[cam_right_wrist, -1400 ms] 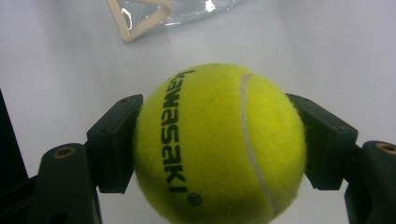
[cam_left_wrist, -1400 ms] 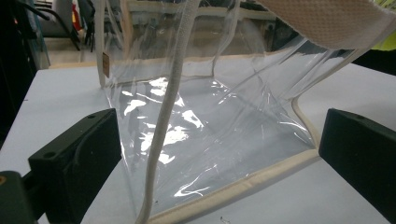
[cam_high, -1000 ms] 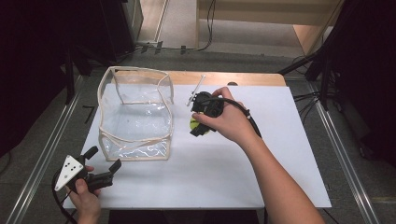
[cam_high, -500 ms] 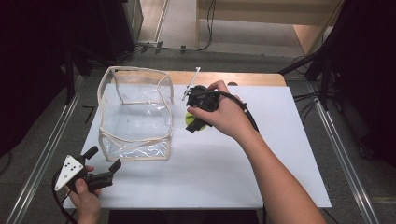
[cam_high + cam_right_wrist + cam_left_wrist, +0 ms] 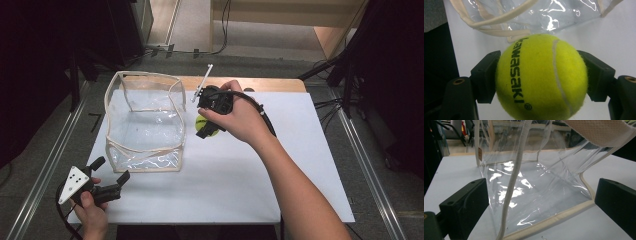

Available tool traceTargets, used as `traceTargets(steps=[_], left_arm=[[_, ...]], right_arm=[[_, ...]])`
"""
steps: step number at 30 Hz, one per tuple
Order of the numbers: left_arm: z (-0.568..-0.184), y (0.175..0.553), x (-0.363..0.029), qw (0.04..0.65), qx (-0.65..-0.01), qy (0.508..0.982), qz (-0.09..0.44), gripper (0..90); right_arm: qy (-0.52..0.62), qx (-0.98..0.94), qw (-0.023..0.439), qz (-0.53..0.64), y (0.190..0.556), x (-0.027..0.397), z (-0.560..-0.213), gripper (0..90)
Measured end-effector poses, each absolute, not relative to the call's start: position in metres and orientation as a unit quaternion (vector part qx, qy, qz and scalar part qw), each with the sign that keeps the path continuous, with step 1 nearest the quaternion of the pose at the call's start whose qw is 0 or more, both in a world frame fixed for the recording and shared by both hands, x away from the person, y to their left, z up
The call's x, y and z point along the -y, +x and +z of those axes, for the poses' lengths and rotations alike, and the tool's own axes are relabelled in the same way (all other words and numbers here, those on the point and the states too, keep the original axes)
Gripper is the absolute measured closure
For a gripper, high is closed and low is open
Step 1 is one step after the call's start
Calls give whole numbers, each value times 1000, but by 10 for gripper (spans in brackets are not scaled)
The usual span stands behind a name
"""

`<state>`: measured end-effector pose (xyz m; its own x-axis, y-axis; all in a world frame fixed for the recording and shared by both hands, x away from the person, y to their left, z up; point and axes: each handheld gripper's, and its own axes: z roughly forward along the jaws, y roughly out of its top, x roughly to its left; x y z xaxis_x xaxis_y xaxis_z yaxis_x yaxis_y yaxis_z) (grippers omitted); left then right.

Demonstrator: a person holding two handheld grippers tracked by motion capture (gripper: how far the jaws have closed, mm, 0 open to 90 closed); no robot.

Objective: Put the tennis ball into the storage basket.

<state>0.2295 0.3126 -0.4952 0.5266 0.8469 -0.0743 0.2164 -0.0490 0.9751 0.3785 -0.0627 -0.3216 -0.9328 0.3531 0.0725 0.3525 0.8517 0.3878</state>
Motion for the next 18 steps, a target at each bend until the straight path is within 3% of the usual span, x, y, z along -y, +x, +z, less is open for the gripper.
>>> traceTargets(steps=[18], left_arm=[[-495,230,-313,565,-398,668,278,0]], right_arm=[[162,-965,1,204,378,46,-306,233]])
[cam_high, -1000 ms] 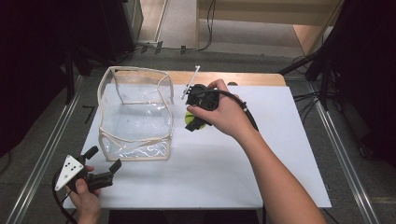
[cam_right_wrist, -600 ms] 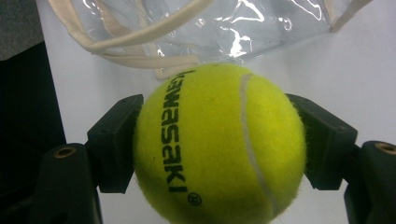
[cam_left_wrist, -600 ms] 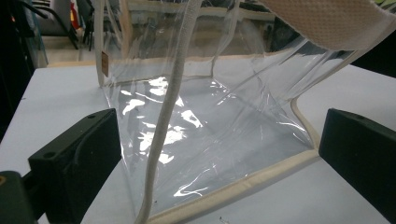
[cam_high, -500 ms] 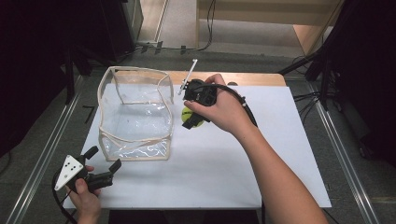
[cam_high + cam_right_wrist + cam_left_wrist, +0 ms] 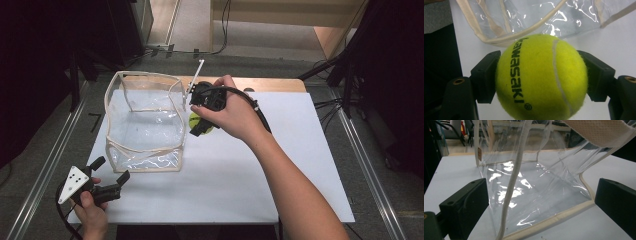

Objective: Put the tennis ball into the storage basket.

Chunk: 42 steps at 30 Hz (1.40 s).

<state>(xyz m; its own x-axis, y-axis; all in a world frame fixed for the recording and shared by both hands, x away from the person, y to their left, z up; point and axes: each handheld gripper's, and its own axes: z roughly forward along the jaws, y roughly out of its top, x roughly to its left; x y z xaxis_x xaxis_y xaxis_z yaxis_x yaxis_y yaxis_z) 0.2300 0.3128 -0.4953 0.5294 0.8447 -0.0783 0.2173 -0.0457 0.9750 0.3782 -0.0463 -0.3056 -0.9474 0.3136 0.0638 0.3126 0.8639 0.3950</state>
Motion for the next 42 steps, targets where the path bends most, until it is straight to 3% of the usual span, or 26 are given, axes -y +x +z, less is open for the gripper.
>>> traceTargets(steps=[42], left_arm=[[-495,230,-313,568,-397,667,272,0]], right_arm=[[125,-969,4,212,380,0,-280,233]])
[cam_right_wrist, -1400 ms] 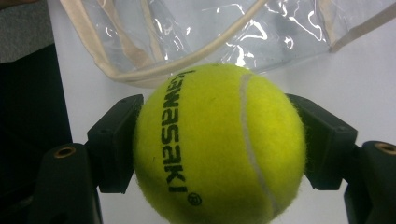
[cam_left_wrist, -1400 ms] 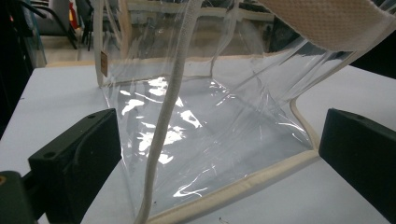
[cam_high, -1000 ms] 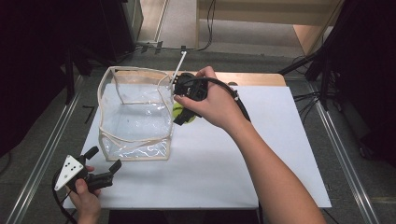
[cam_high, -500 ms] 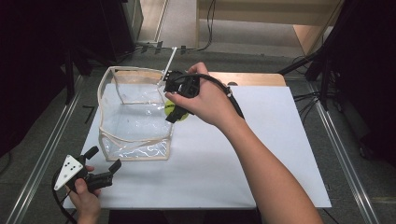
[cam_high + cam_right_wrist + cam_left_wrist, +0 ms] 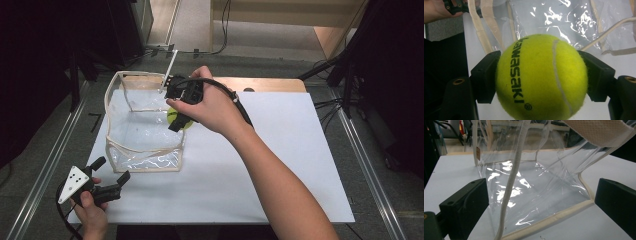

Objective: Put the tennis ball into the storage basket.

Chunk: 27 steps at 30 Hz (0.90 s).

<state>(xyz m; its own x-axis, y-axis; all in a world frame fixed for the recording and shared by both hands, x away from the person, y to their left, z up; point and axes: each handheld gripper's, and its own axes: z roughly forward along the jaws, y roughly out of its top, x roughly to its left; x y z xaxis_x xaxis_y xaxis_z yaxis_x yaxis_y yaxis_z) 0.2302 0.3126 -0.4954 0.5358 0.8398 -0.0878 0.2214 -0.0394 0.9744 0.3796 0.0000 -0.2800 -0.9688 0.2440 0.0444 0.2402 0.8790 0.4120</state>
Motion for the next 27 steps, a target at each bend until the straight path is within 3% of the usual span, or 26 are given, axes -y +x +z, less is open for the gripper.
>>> traceTargets(steps=[27], left_arm=[[-495,231,-313,569,-397,668,270,0]], right_arm=[[104,-974,5,199,381,-37,-291,232]])
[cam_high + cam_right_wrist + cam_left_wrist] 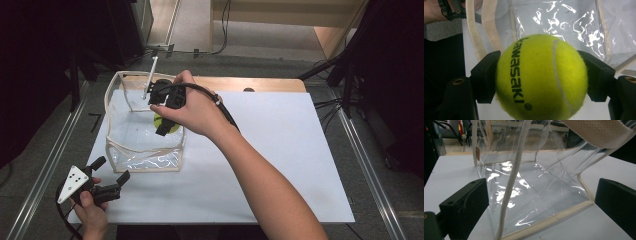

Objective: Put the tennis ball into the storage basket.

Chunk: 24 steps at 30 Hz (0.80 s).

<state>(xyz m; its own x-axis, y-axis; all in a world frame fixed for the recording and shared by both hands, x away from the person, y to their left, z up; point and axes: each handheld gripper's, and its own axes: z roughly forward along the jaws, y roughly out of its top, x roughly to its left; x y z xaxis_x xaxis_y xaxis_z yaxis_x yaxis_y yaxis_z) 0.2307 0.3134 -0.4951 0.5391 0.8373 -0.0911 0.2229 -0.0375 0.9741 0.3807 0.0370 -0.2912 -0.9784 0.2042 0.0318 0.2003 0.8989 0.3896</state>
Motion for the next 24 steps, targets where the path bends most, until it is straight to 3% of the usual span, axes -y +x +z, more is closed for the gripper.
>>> traceTargets(steps=[20,21,23,24], left_arm=[[-495,231,-314,572,-397,666,267,0],[-495,231,-314,573,-397,665,267,0],[-495,231,-314,572,-397,666,267,0],[-495,231,-314,572,-397,666,267,0]], right_arm=[[95,-980,26,173,385,-63,-314,223],[95,-980,26,176,385,-63,-314,210],[96,-977,30,186,386,-63,-313,102],[100,-975,28,196,386,-62,-311,100]])
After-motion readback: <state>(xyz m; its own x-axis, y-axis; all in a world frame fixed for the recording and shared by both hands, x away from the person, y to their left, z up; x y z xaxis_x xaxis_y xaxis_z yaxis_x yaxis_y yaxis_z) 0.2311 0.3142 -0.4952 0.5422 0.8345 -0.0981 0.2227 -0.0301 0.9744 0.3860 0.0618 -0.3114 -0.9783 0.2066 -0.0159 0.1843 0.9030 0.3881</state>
